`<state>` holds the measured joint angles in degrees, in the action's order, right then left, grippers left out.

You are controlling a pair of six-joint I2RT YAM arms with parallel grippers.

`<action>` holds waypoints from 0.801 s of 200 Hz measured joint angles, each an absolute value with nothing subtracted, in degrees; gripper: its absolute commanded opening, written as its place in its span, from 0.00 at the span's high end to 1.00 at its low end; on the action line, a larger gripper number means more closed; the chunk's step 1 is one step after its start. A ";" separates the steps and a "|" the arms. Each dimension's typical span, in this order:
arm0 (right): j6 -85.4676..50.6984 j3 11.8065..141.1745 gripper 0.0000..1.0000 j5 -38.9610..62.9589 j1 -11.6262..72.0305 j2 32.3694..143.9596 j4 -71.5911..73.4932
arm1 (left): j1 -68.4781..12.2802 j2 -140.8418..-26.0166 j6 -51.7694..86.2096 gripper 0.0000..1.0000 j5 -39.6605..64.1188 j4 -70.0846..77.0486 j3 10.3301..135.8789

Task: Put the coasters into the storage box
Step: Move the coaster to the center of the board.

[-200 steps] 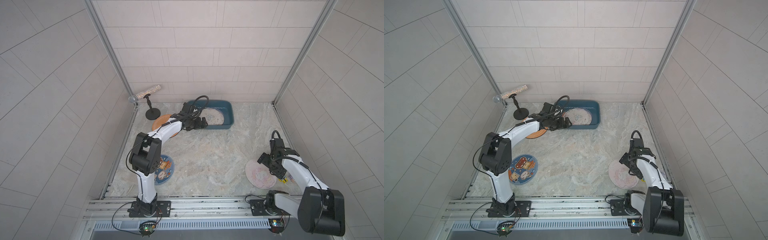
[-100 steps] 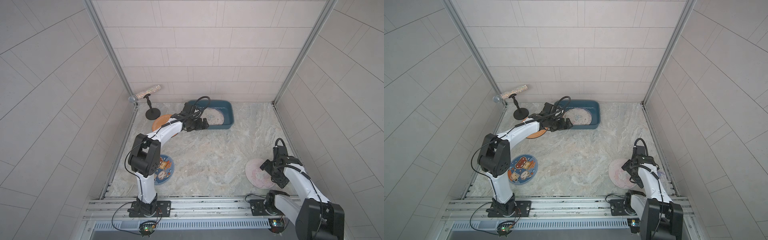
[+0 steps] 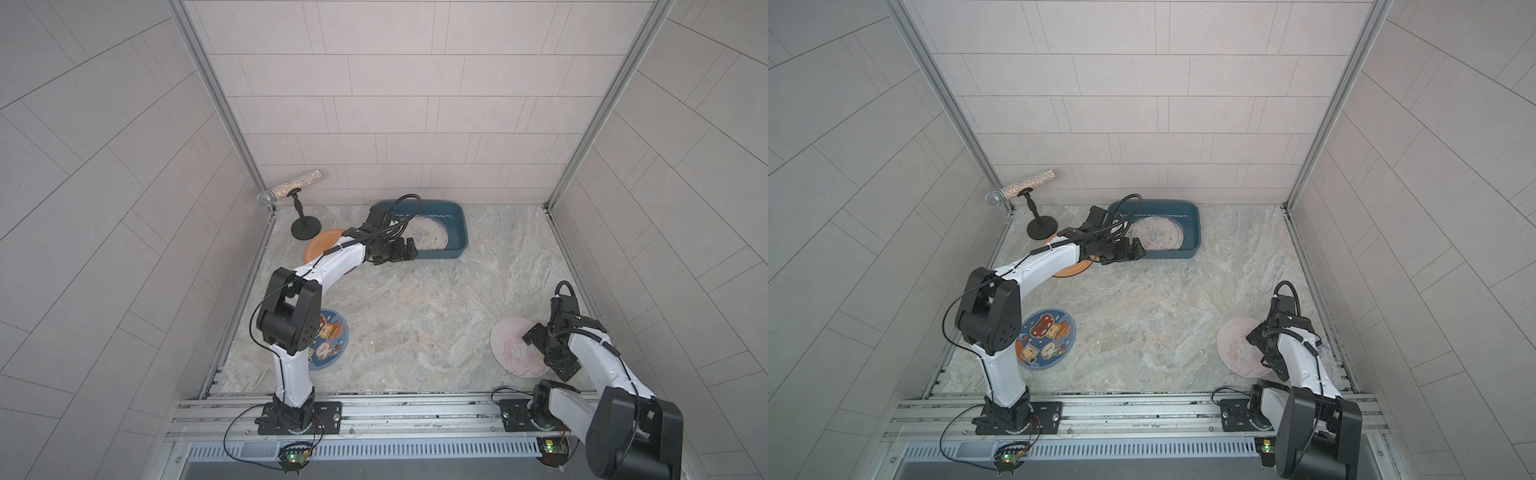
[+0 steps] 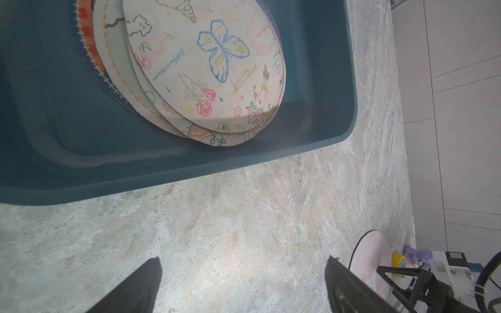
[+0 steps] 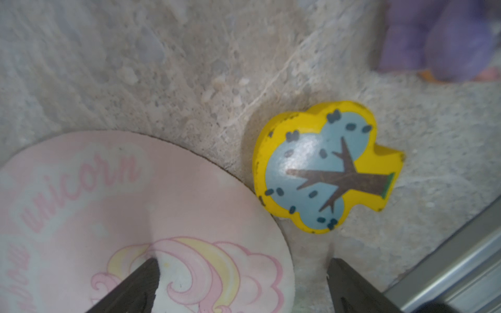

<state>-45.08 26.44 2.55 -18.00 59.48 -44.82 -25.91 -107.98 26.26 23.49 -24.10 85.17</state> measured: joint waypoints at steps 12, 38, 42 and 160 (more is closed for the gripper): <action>-45.04 26.44 0.01 2.98 -18.06 59.70 -44.49 | -25.91 -107.98 26.09 0.01 23.33 -24.12 85.17; -44.62 26.33 0.02 4.21 -18.13 60.47 -43.24 | -25.91 -107.98 25.98 0.01 23.09 -24.12 85.17; -44.60 26.35 0.02 4.27 -18.13 60.62 -43.18 | -25.91 -107.98 25.98 0.01 23.07 -24.14 85.17; -43.05 27.70 0.04 5.67 -17.50 64.93 -42.13 | -25.91 -107.98 25.91 0.01 23.09 -24.34 85.17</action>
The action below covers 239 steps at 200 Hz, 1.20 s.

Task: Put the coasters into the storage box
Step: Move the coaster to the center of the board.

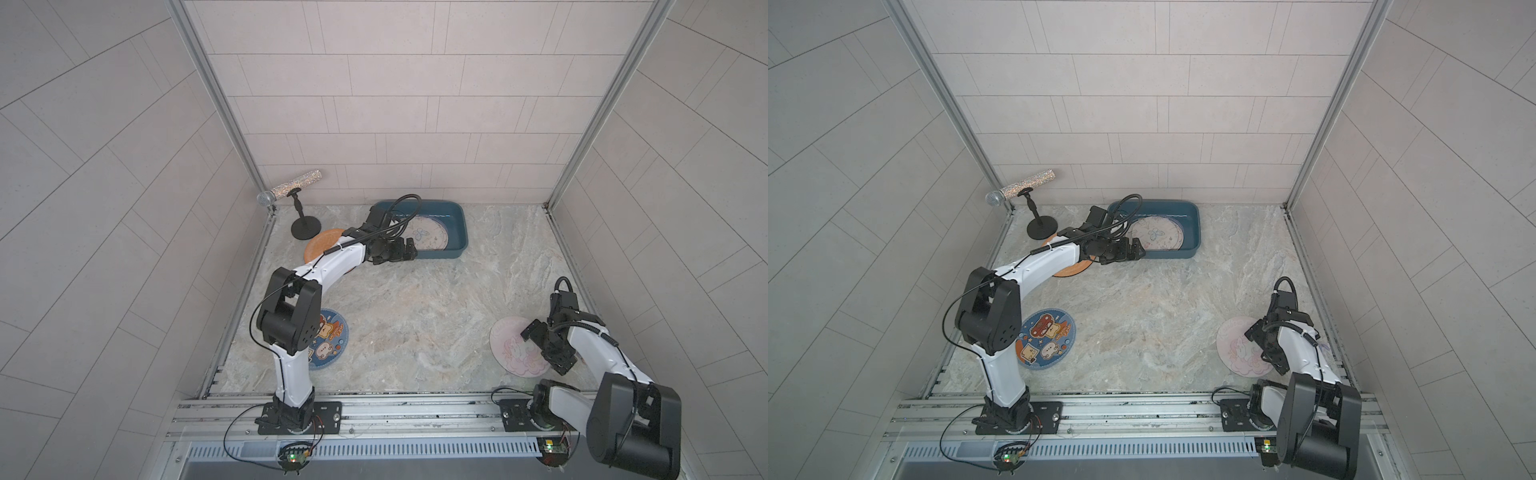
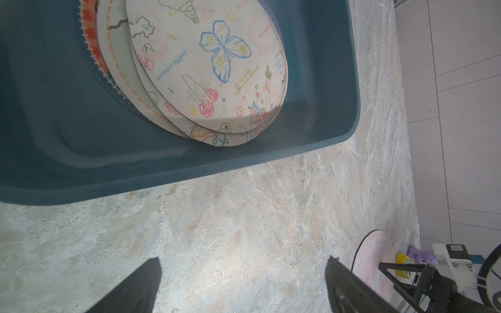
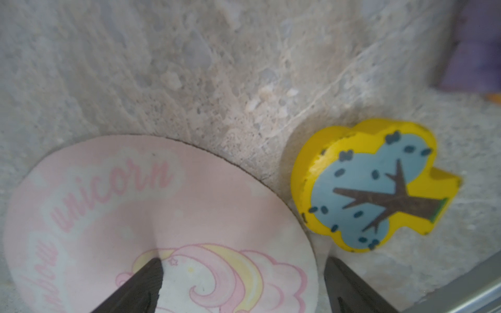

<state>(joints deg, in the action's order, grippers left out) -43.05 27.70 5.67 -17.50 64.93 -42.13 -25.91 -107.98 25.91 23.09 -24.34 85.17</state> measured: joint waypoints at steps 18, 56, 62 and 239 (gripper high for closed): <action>-43.05 27.90 0.04 5.65 -16.47 65.36 -41.54 | -25.91 -107.98 25.91 0.01 23.09 -24.34 85.14; -43.33 28.29 0.04 5.26 -13.54 66.13 -40.18 | -25.91 -107.98 25.93 0.01 23.09 -24.34 85.14; -43.35 28.40 0.04 5.26 -13.13 66.28 -39.94 | -25.91 -107.98 25.93 0.01 23.09 -24.34 85.12; -47.16 32.08 0.04 18.35 -0.47 73.71 -19.94 | -25.91 -107.98 26.06 0.01 23.09 -24.25 83.59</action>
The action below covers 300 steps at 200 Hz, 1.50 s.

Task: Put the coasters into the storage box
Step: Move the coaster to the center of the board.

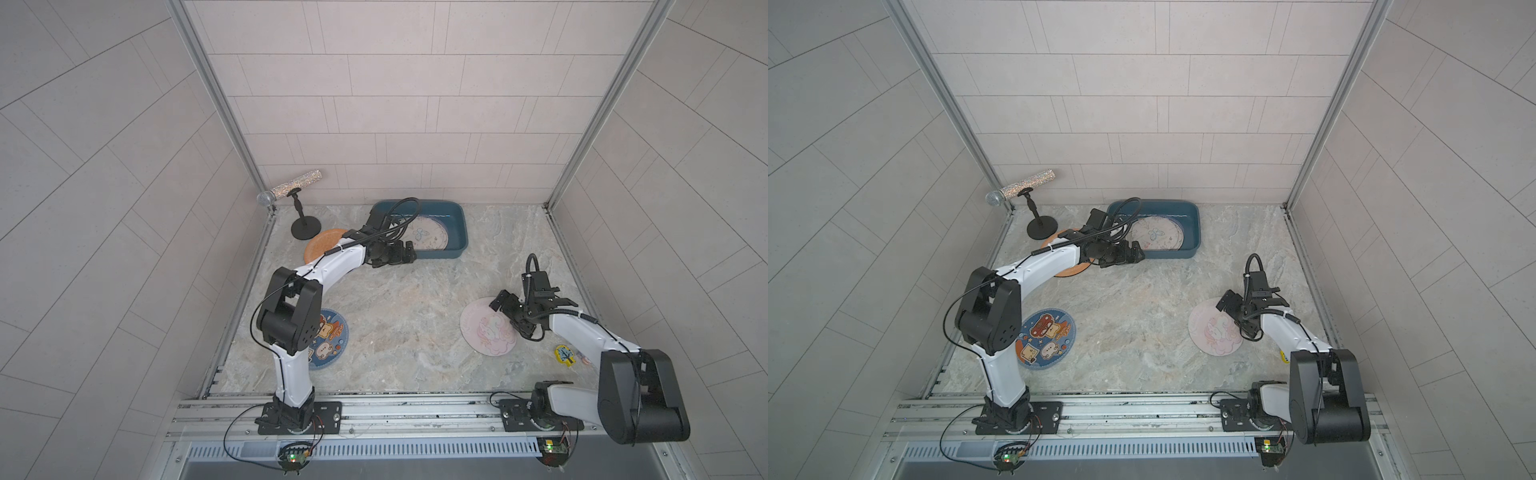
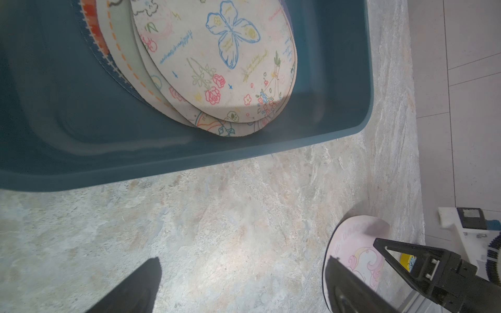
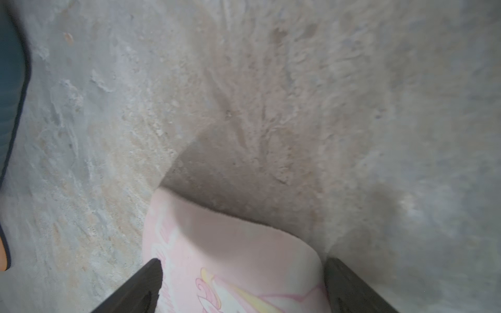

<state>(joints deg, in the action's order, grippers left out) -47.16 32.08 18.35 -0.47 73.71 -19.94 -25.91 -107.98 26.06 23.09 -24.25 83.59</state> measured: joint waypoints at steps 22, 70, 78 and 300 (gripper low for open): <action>-47.16 32.82 0.04 20.51 0.93 75.02 -18.24 | -25.91 -107.98 26.09 0.01 23.11 -24.25 83.53; -41.76 36.01 0.09 22.76 0.58 77.80 -21.17 | -25.93 -107.96 26.57 0.01 23.86 -23.83 82.83; -40.51 36.29 0.11 23.14 0.08 77.97 -21.85 | -26.00 -107.94 26.63 0.01 24.03 -23.81 82.50; -32.77 32.38 0.38 20.93 -6.55 72.79 -30.26 | -46.61 -116.90 28.08 0.34 29.23 -22.63 78.98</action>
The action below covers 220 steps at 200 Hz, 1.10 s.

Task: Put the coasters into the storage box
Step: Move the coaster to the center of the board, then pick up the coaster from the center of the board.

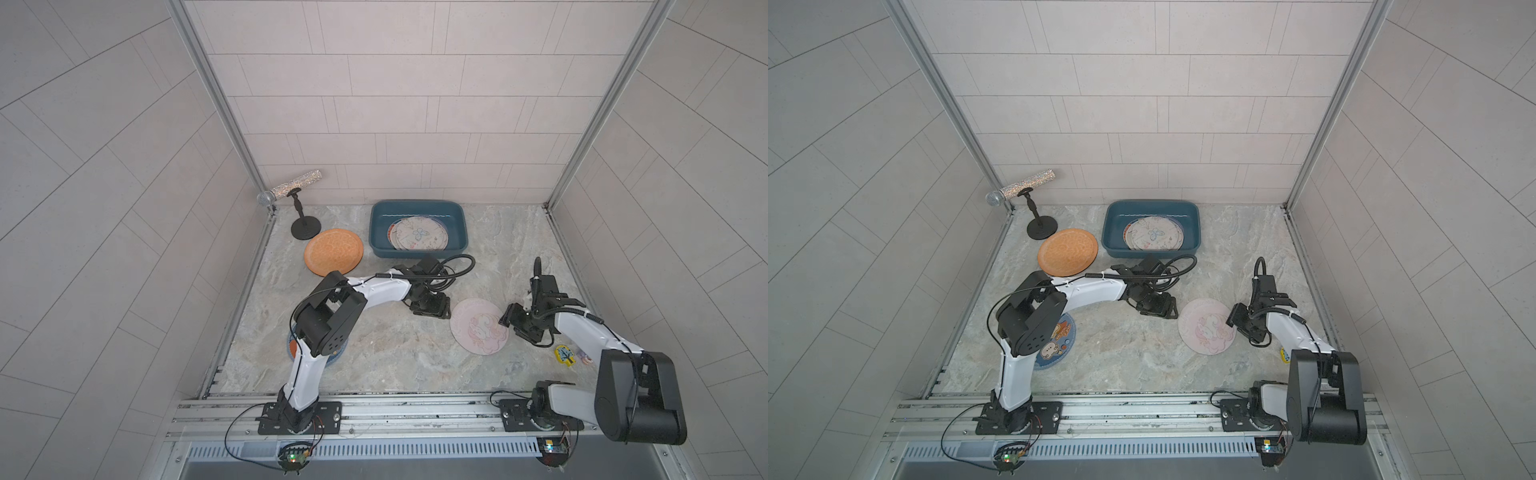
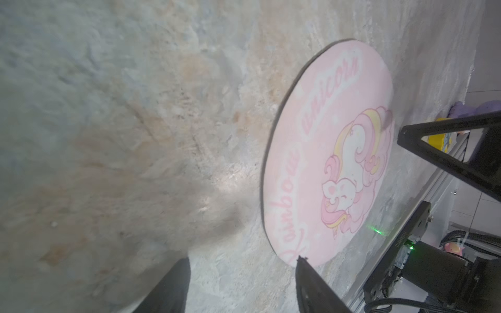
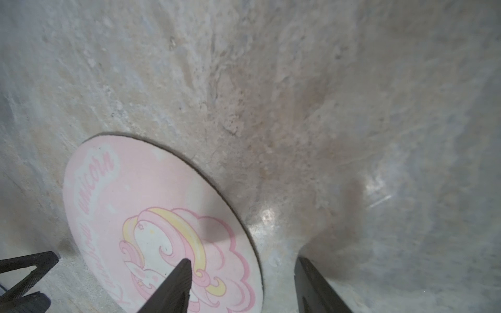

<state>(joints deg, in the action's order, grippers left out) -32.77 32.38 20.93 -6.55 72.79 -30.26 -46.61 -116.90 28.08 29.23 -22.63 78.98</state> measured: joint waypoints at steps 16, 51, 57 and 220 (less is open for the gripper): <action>-32.64 32.32 0.40 21.43 -6.55 72.88 -30.02 | -47.42 -117.58 28.01 0.35 29.06 -23.00 79.88; -32.01 32.56 0.43 22.83 -6.55 73.71 -29.58 | -49.25 -119.35 28.01 0.36 28.67 -24.14 82.46; -31.90 32.64 0.44 23.09 -6.52 73.91 -29.52 | -49.52 -119.66 28.01 0.36 28.62 -24.23 82.91; -30.52 34.13 1.00 28.03 -4.12 78.43 -28.69 | -50.65 -121.40 28.01 0.40 28.21 -24.97 85.38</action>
